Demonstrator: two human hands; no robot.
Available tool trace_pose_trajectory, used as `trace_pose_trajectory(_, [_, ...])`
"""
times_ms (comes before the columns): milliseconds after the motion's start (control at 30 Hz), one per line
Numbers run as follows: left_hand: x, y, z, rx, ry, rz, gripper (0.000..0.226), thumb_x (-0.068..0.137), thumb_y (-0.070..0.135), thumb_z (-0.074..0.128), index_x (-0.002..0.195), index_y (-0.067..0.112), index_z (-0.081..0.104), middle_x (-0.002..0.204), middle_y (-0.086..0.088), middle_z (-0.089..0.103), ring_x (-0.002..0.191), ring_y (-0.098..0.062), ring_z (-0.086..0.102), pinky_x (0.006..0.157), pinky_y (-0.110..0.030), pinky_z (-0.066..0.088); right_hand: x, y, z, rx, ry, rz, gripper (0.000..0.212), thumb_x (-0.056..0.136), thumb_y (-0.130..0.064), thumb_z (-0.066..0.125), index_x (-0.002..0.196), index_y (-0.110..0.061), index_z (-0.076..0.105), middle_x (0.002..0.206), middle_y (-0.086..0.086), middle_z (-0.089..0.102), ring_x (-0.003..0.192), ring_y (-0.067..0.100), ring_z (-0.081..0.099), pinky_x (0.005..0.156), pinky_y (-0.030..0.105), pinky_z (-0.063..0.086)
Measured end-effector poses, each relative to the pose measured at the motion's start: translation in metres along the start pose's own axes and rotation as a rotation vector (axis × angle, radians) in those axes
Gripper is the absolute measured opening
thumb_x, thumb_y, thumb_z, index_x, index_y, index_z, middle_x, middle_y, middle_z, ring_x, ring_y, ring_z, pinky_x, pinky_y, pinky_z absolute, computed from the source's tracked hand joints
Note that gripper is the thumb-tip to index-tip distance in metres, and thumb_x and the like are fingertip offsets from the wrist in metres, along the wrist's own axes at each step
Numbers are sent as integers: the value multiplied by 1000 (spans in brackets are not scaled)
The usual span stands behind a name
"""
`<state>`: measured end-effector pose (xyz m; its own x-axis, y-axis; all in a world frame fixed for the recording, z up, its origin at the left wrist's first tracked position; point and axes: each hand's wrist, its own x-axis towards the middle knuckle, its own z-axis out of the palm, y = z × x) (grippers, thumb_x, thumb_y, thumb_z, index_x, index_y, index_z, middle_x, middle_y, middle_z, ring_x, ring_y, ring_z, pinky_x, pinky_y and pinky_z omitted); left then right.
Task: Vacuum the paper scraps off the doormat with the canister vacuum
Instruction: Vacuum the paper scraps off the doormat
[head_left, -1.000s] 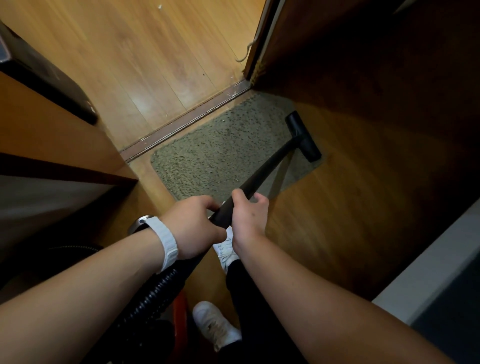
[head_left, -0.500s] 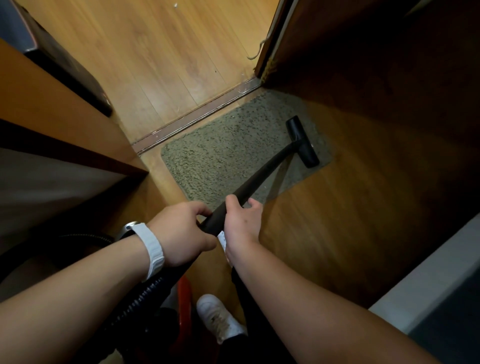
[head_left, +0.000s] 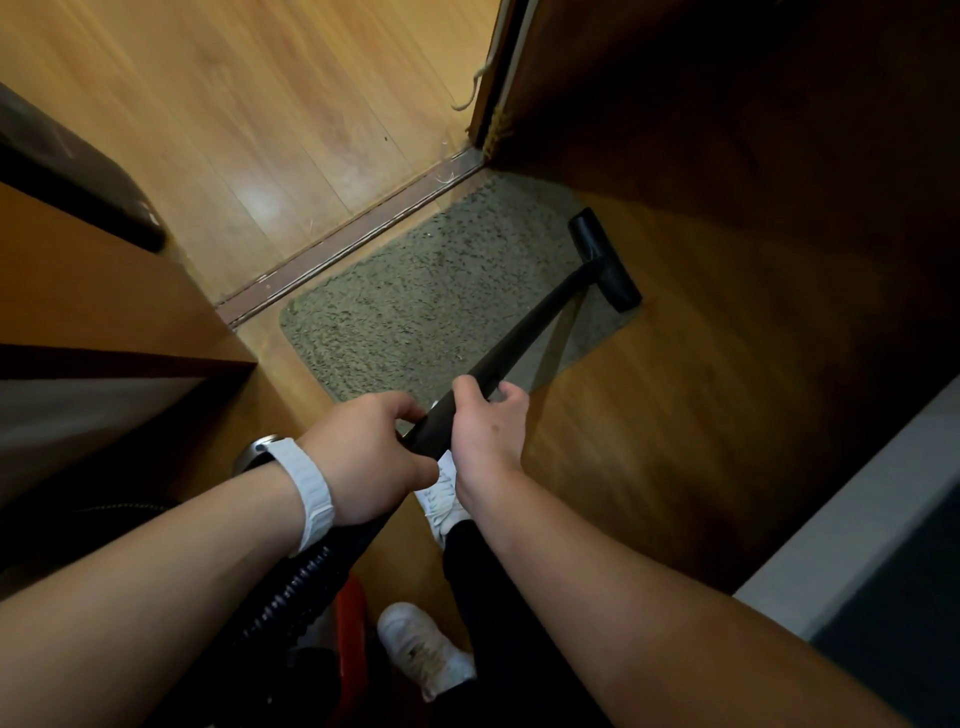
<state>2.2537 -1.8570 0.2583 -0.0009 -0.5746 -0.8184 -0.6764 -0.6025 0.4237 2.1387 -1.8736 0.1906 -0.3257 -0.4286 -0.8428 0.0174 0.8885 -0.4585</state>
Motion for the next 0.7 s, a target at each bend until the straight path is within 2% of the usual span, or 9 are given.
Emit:
trace_pose_trajectory(233, [5,2,-1,-5,-7,-4,38,69,26,75,102,34,57,83,4,72,69,-14,67,72,-35,57,3,-4,-1,0,-19,-2,51,91,-26,65,135,-23,38,113,6,64,96,19,66,89,35,55])
trace_pose_trajectory(367, [1,0,-1,1,-17,-12,39,71,28,74,105,33,56,84,5,71,69,-13,67,71,-34,57,2,0,0,-7,-17,0,52,91,-26,65,135,-21,39,115,8,64,97,21,67,92,39,57])
trace_pose_trajectory(433, [-2,-1,0,10,-17,-9,40,71,29,74,107,32,57,86,4,71,69,-15,67,71,-35,57,0,2,0,-24,-19,3,52,91,-27,65,136,-18,39,118,9,64,96,21,67,83,35,57])
trace_pose_trajectory(533, [-9,-8,1,16,-11,-8,42,71,29,76,109,30,58,87,2,71,71,-16,67,72,-35,57,-5,6,0,-69,-35,4,56,94,-28,62,141,-17,36,118,7,61,81,11,59,61,21,45])
trace_pose_trajectory(700, [-24,-29,1,-19,-22,-28,42,69,28,77,108,32,59,81,5,72,65,-14,68,70,-35,58,-20,22,3,-117,-66,14,49,94,-30,62,135,-19,36,96,-5,55,77,7,55,69,27,45])
